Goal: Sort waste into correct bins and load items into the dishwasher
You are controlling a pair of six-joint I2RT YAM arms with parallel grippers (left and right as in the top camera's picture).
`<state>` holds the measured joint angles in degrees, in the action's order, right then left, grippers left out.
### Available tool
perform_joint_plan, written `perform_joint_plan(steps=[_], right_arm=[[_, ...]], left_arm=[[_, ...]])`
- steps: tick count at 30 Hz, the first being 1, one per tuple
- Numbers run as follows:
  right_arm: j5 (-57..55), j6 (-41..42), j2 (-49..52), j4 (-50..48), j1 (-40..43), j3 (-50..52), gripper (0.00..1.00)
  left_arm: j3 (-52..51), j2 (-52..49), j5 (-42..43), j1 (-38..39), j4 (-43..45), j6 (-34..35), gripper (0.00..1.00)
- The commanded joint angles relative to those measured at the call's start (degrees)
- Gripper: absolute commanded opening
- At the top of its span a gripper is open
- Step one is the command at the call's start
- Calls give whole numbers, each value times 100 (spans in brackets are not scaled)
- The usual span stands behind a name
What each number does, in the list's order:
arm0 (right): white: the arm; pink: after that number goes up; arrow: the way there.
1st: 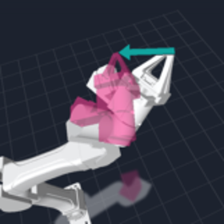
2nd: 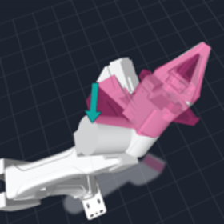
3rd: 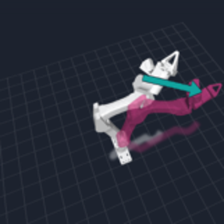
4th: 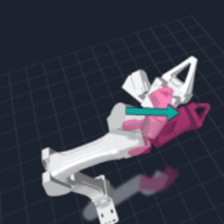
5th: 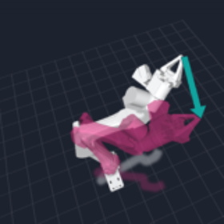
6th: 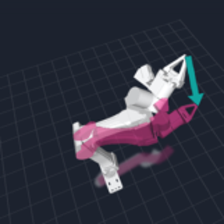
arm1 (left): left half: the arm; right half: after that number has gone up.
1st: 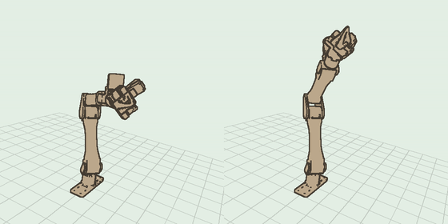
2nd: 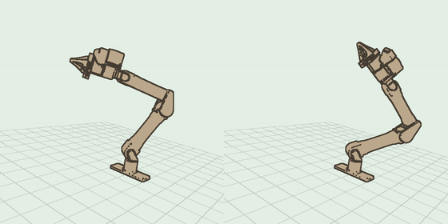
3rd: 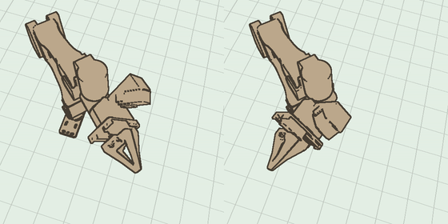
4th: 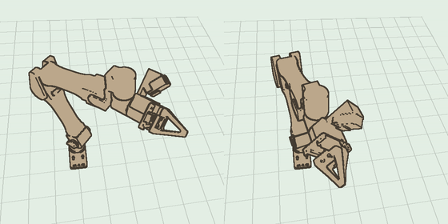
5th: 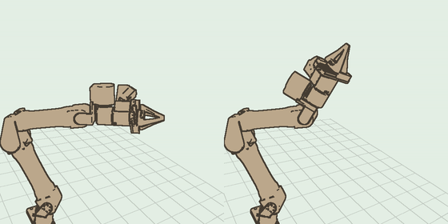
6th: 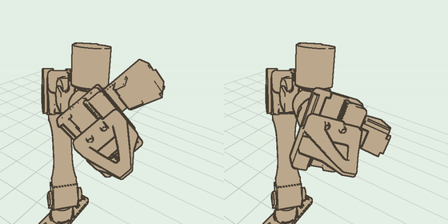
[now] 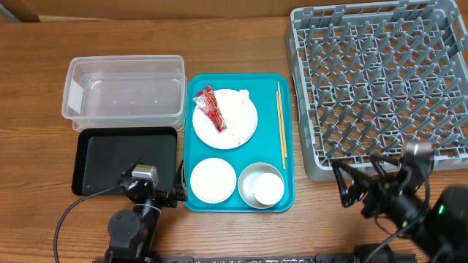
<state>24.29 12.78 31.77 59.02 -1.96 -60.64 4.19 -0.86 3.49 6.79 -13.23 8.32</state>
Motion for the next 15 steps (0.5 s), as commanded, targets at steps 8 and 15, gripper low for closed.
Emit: perform_joint_plan(steps=[8,15], right_arm=[[966,-81,1550,431,11,-1502,100],[970,-72,2046,299,11,-1502,100]], left_arm=[[-17,55,59,33,2,-105,100],[-17,55,610,37,343,592,100]])
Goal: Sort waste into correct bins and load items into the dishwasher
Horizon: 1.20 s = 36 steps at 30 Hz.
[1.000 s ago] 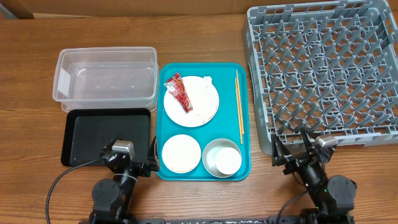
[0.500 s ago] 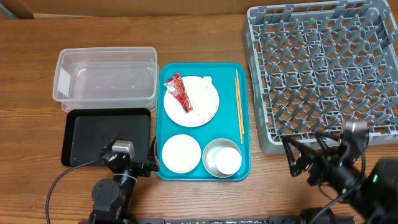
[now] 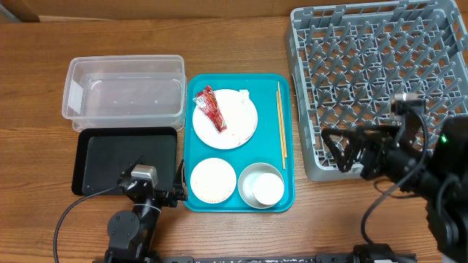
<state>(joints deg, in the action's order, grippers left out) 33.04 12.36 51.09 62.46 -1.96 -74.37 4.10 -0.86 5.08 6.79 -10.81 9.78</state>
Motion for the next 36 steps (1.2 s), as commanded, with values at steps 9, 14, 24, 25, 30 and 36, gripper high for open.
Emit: perform_joint_plan(steps=[9,14,24,25,30,36], right_arm=[[118,-37,293,94,9,-129,100],[122,-35,293,-24,11,-129,100],[179,-33,293,-81,11,-129,100],[179,-33,293,-79,11,-129,100],[179,-33,293,-35,11,-129,100],[177,-35,293,2,11,-129,100]], left_arm=[[748,-103,1725,35,1370,2096,100],[2721,-1462,1847,37,-315,1777,100],[5716,-5480,4631,566,-3552,1069,100],[5716,-5744,4706,743,-3550,909,100],[5713,-6992,3272,2092,-3840,662,100],[5713,-7941,1086,3421,-3827,1631,100]])
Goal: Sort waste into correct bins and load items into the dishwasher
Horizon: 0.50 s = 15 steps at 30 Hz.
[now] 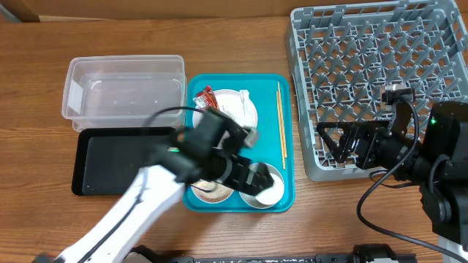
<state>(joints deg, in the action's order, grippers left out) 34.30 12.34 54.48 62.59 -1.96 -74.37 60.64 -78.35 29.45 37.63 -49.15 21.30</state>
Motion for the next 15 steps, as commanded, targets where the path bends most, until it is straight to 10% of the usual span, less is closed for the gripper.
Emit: perform_joint_plan(steps=[1,8,15], right_arm=[[50,-33,-46,-9,11,-129,100],[46,-33,-44,-9,11,-129,100],[33,-33,-46,-4,11,-129,100]], left_arm=[[59,-308,-1779,490,11,623,100],[59,-1117,-2470,879,315,669,87],[66,-1484,-2068,881,588,704,17]])
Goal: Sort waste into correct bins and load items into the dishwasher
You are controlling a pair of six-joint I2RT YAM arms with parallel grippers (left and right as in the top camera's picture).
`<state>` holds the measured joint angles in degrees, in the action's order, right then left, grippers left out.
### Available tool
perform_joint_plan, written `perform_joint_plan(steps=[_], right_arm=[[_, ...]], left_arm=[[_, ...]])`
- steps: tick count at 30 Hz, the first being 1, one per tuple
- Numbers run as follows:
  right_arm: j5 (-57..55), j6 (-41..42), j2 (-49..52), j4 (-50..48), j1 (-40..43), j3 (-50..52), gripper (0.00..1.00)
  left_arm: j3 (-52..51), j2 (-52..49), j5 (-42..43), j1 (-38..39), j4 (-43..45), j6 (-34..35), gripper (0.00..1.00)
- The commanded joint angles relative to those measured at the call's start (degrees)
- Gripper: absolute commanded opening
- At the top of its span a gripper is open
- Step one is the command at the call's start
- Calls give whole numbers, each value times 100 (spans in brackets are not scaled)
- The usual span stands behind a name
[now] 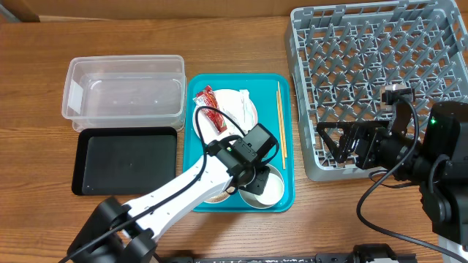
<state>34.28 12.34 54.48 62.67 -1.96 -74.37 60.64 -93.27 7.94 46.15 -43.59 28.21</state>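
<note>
A teal tray (191, 109) holds a large white plate (245, 120) with a red wrapper (208, 102) on it. Wooden chopsticks (281, 117) lie along its right side. At its front are a small white plate, mostly hidden under my left arm, and a metal bowl (272, 191) with a white cup inside. My left gripper (243, 181) hangs low between the small plate and the bowl, its fingers hidden by the wrist. My right gripper (333, 144) is open over the front left corner of the grey dish rack (380, 66), holding nothing.
A clear plastic bin (124, 95) stands left of the tray, with a black tray (124, 161) in front of it. The dish rack fills the right back of the wooden table. My left arm crosses the tray's front left corner.
My left arm has shifted right, and its wrist now sits over the tray between the large plate and the bowl. The right arm and all the objects are where they were.
Both arms were first folded at the table's front edge, left by the black tray, right below the rack. Then the right gripper was open at the rack's front left corner. Later the left arm was stretched over the tray, and now it is lower by the bowl.
</note>
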Motion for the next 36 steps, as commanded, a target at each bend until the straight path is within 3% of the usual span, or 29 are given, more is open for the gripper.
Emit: perform_joint_plan(steps=[1,7,11,13,18,20,24,28,33,36], right_arm=[[35,-33,-46,-13,11,-129,100],[35,-33,-44,26,11,-129,100],[35,-33,-44,85,11,-129,100],[52,-33,-44,105,9,-129,100],[761,-444,-35,87,9,-94,87],[1178,-717,-15,76,7,-90,86],[2006,-1158,81,-79,-120,-87,86],[2149,-1154,205,-389,-525,-87,91],[2236,-1143,369,-901,-1191,-87,91],[2120,-1060,514,-1108,-1526,-87,86]], left_arm=[[96,37,138,26,0,15,4],[555,415,258,-164,-476,13,4],[914,824,616,-708,-896,-70,4],[1023,1034,1436,-1178,-859,-409,4],[1047,1268,5101,-2483,-96,-1355,4],[1045,1252,5967,-2824,76,-1434,4],[1045,1237,7114,-3104,225,-1523,4],[1045,1235,8133,-3099,752,-1537,4],[1045,1235,8260,-3073,807,-1537,4],[1045,1235,8260,-3071,809,-1541,4]])
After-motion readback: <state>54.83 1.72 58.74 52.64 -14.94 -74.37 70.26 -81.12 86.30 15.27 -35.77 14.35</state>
